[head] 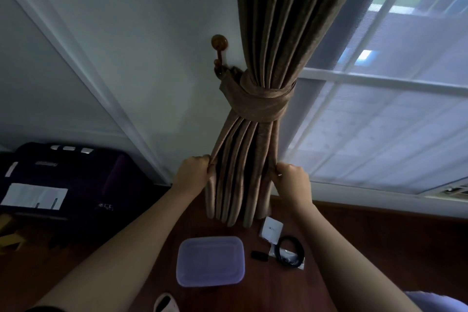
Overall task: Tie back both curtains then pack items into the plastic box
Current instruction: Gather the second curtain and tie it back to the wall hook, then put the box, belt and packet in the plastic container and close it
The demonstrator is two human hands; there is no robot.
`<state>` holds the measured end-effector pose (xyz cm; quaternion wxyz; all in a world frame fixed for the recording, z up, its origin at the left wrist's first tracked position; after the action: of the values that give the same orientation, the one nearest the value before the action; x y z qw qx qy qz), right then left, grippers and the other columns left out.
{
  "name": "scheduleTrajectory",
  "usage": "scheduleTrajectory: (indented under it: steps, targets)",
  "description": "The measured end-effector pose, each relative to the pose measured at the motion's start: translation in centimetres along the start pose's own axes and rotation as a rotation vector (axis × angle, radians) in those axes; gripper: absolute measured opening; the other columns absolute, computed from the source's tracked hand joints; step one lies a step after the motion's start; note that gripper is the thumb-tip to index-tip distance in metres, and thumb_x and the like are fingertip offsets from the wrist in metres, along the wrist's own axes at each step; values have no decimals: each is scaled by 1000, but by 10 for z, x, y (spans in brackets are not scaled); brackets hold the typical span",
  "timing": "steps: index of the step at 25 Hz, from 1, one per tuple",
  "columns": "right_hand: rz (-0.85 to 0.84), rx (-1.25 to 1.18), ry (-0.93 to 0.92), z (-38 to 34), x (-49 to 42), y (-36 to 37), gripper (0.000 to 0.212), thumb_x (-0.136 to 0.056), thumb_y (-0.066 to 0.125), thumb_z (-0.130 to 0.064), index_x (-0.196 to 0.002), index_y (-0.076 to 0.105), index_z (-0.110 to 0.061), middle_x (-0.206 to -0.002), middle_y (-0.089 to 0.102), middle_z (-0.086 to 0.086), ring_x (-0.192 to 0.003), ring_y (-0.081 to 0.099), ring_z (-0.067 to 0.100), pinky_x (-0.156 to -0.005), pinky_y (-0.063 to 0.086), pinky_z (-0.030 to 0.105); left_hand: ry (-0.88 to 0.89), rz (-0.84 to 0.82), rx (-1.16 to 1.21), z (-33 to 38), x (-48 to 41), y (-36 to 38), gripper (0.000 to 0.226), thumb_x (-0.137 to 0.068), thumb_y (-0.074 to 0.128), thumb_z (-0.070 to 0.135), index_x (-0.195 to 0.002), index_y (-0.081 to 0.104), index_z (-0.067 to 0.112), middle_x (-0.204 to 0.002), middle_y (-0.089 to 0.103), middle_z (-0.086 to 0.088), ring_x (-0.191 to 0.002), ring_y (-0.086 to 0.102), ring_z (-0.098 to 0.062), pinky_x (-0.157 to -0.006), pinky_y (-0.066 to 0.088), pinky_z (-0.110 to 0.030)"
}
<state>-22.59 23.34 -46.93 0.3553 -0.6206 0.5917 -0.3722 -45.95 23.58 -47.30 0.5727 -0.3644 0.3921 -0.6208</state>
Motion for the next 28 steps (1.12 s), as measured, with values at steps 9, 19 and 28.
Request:
scheduleTrajectory:
  steps: [9,19,28]
  targets:
    - [-135,27,-56,12,6,10,27,-87,61,-35,-83,67,-9,-78,66,6,-73,62,26,-61,50,32,-160,-112,68,-13,22,13,39,-95,52,27,-119,55,-2,-107,65,-20,-98,62,-34,-82,51,-40]
    - [-475,107,-39,140,120,149,26,-92,47,-28,-77,55,-9,-93,67,16,-91,61,36,-63,33,31,-529,-101,-17,-57,195,146,31,-96,46,25,-113,61,5,-97,69,-17,-88,65,-31,-71,52,-38]
    - [-566,104,43,221,143,412,62,-96,43,-42,-141,30,-1,-140,41,20,-126,44,35,-98,40,40,-729,-171,-72,-208,259,372,55,-98,38,40,-137,39,2,-135,49,-22,-119,51,-38,-91,44,-41]
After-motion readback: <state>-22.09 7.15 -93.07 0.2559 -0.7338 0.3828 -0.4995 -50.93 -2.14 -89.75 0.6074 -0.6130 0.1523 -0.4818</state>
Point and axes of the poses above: each hand's wrist, its own x-axis away from the middle knuckle, its own y-axis out of the palm, z = x × y, the point moved 10 cm from there along -x, towards the middle knuckle
